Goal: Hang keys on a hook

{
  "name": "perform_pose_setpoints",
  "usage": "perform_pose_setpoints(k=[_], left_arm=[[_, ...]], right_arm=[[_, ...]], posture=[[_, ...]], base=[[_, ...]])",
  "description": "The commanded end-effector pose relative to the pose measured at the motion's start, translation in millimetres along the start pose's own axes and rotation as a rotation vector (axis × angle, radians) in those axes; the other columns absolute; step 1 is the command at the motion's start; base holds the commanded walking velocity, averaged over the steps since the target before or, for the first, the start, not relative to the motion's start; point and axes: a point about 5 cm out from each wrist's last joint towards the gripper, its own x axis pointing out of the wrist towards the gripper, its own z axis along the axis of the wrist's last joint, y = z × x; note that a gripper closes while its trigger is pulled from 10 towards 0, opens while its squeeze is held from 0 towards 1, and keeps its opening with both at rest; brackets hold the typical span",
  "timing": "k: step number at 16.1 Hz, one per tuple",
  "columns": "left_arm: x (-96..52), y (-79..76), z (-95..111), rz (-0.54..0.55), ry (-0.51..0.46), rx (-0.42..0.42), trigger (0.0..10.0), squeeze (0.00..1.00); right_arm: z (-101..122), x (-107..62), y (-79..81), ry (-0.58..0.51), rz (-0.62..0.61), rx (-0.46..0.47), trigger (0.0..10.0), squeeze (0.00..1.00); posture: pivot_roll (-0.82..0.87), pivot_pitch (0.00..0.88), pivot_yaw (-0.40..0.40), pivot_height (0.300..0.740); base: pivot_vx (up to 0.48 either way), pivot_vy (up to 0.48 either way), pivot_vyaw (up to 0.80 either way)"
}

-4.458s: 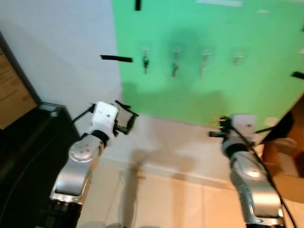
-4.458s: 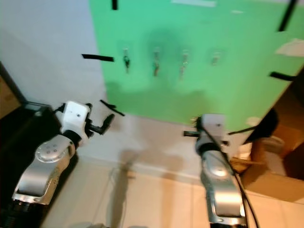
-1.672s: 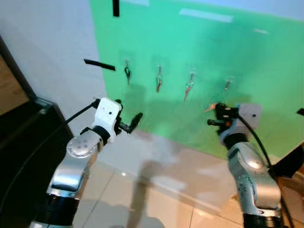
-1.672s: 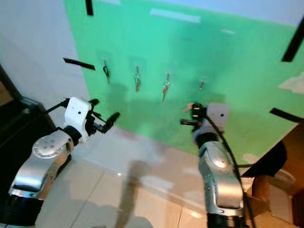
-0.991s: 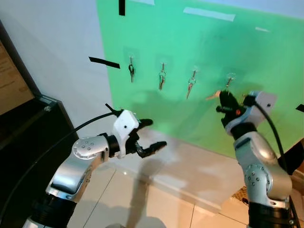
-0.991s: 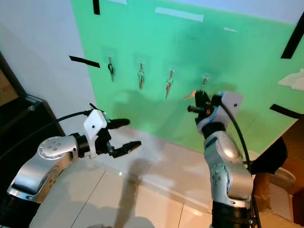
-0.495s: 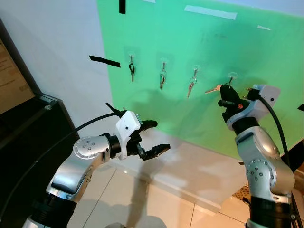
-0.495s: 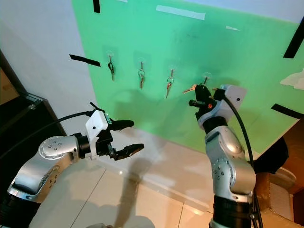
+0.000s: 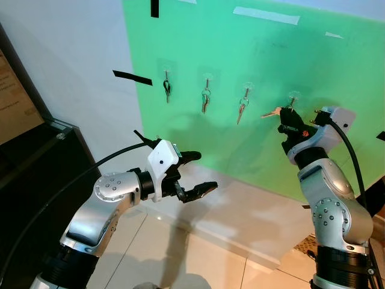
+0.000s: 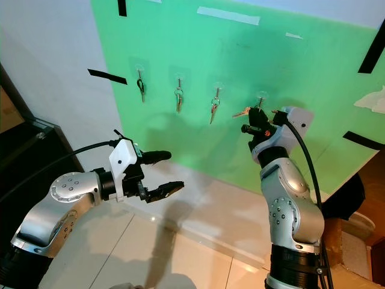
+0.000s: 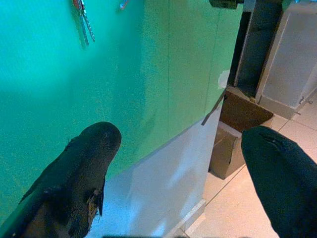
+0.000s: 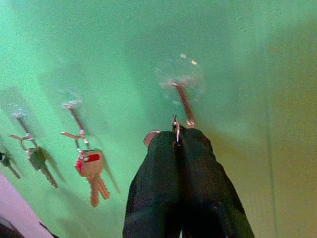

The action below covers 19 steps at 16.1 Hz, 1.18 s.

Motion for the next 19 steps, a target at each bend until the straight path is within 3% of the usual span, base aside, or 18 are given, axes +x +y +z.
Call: perform_pose_setpoints(k=[1, 6, 9, 12, 13, 16, 19], left_arm=[[0.3, 1.8, 4.6, -0.006, -0.008, 0.021, 10.0, 0.0], [0.1, 3.2, 5.9, -0.011, -0.009, 0.028, 10.0, 0.0], [0.4, 3.6, 6.1, -0.012, -0.01, 0.032, 10.0, 0.0], [2.2, 7.2, 15.3, 0.031, -0.09, 0.04, 10.0, 0.0], [2.9, 6.8, 17.9, 0.038, -0.114, 0.033, 10.0, 0.0], [2.1, 7.1, 18.1, 0.05, -0.124, 0.025, 10.0, 0.0], [-2.3, 16.4, 19.7, 0.18, -0.176, -0.036, 10.0, 0.0]], right_arm=[[1.8, 1.0, -3.1, -0.005, -0.023, 0.038, 10.0, 0.0], [-9.6, 0.4, -21.2, 0.057, -0.151, 0.25, 10.0, 0.0], [-11.3, -0.4, -22.0, 0.071, -0.15, 0.246, 10.0, 0.0], [-13.2, -1.2, -23.1, 0.084, -0.157, 0.207, 10.0, 0.0], [-13.4, -1.4, -24.2, 0.082, -0.161, 0.196, 10.0, 1.0], [-14.7, -5.2, -27.7, 0.077, -0.176, 0.123, 10.0, 1.0], [-18.8, -16.1, -28.5, 0.085, -0.18, 0.042, 10.0, 1.0]], posture=[[-0.04, 0.0, -0.023, 0.74], [-0.04, 0.0, -0.019, 0.74], [-0.04, 0.0, -0.016, 0.74], [-0.04, 0.0, -0.019, 0.74], [-0.04, 0.0, -0.02, 0.74], [-0.04, 0.0, -0.019, 0.74], [-0.04, 0.0, -0.016, 0.74]], base=[[0.0, 0.0, 0.0], [0.0, 0.0, 0.0], [0.0, 0.0, 0.0], [0.0, 0.0, 0.0], [0.0, 0.0, 0.0], [0.0, 0.0, 0.0], [0.0, 0.0, 0.0]])
